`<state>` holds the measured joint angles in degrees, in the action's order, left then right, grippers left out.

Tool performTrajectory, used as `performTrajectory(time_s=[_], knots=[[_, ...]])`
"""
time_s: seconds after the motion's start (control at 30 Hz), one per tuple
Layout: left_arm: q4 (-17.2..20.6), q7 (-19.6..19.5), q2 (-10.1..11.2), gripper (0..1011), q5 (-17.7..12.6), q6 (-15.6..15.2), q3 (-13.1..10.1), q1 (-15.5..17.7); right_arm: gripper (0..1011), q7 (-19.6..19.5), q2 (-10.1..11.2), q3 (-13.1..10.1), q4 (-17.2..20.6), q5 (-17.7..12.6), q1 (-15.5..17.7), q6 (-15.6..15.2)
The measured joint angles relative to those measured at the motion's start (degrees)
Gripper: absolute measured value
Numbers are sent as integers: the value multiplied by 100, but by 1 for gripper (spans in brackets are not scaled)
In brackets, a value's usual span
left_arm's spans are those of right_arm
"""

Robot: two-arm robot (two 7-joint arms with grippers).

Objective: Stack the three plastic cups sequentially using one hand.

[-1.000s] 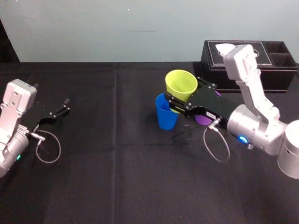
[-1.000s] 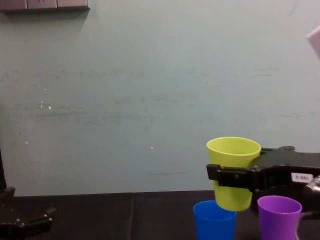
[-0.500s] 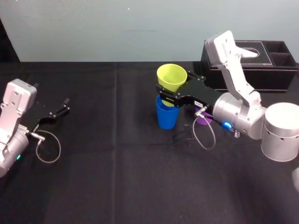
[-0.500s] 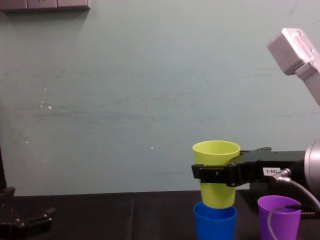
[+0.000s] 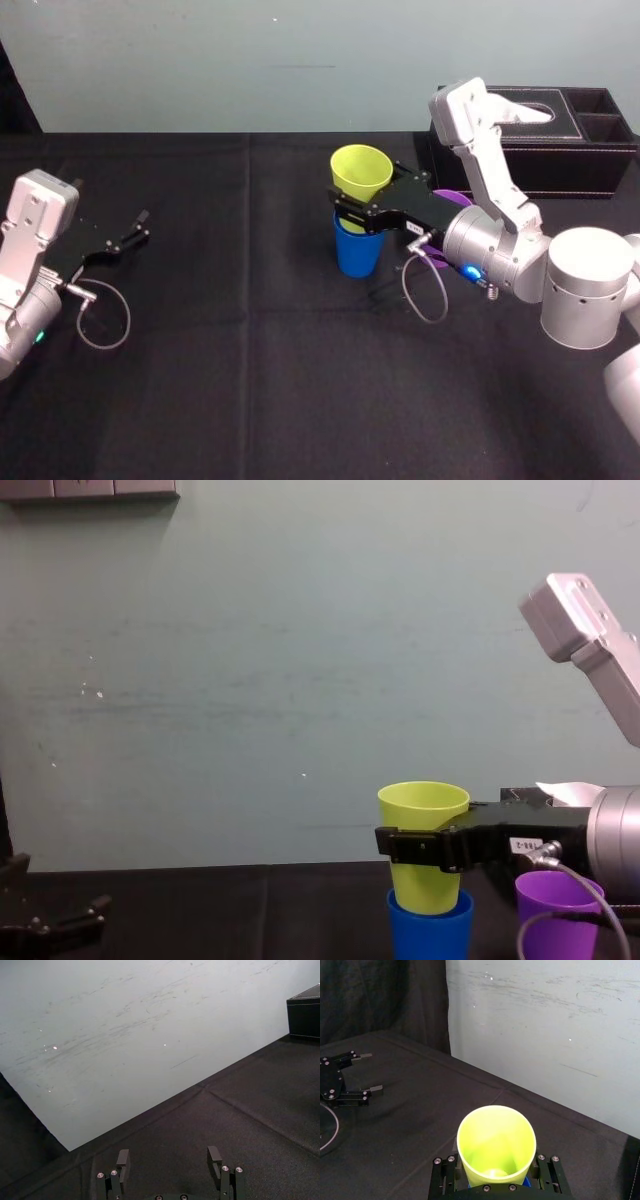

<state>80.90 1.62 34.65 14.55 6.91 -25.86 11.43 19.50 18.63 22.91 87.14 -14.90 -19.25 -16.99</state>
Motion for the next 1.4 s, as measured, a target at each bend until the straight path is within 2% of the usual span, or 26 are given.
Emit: performTrajectory(time_s=[0.67,0.97,1.07,1.33,1.4], knots=[[0,0,0,1011,0,0,0,0,731,-116,-139,-6,-276,187,119,313],[0,0,0,1011,0,0,0,0,731,-118,-134,-7,-270,184,119,312],[0,0,0,1011,0,0,0,0,773,-118,-133,-8,-265,181,118,310],[0,0,0,1011,0,0,0,0,990,-117,-130,-11,-261,178,115,307],[0,0,0,1011,0,0,0,0,1003,-115,-128,-11,-259,177,115,306]])
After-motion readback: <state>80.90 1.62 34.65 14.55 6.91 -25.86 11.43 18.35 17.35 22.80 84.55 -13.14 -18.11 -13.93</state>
